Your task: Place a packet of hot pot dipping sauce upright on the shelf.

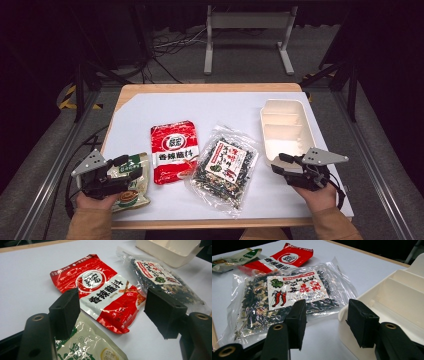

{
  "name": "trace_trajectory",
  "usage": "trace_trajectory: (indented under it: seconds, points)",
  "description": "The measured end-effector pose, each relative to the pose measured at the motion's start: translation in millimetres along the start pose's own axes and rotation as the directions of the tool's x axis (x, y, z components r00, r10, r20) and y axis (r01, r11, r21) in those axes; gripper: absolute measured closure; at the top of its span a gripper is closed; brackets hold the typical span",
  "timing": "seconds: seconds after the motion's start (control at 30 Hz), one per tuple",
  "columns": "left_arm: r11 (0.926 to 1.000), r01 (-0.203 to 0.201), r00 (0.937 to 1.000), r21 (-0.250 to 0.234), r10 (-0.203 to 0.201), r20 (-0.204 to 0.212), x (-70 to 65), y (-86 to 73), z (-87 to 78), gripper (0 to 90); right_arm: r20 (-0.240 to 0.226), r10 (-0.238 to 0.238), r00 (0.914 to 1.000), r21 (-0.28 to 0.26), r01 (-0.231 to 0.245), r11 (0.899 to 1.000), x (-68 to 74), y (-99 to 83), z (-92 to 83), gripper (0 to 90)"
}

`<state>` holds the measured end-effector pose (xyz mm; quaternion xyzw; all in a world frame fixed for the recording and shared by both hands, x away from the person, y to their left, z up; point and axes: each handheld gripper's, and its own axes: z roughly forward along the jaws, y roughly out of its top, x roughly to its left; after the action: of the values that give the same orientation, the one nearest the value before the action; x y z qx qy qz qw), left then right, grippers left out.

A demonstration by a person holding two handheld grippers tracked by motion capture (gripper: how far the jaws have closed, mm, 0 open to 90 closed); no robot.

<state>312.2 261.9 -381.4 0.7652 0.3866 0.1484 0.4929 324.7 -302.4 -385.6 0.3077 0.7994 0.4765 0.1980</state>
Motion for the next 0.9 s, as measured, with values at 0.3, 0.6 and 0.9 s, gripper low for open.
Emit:
trace_trajectory:
  seconds: [0.3, 0.6, 0.9]
  points:
    - [0.9993, -0.03, 0.9996, 0.025, 0.03, -0.001, 3.3, 13.6, -5.6, 25.3, -0.022, 0.006, 0.9997, 0.0, -0.006, 1.0, -2.4, 1.7, 1.3, 47.1]
    - [0.997, -0.059, 0.9982, 0.049, 0.06, -0.003, 6.0, 25.9, -8.9, 22.4, -0.033, 0.012, 0.9994, -0.003, -0.012, 1.0, -3.1, 1.1, 1.8, 46.7]
    - [0.9954, -0.034, 0.999, 0.089, 0.037, -0.026, 24.4, 28.5, -10.6, 13.9, -0.037, 0.011, 0.9993, 0.001, -0.011, 1.0, -1.4, 2.1, 4.6, 46.5]
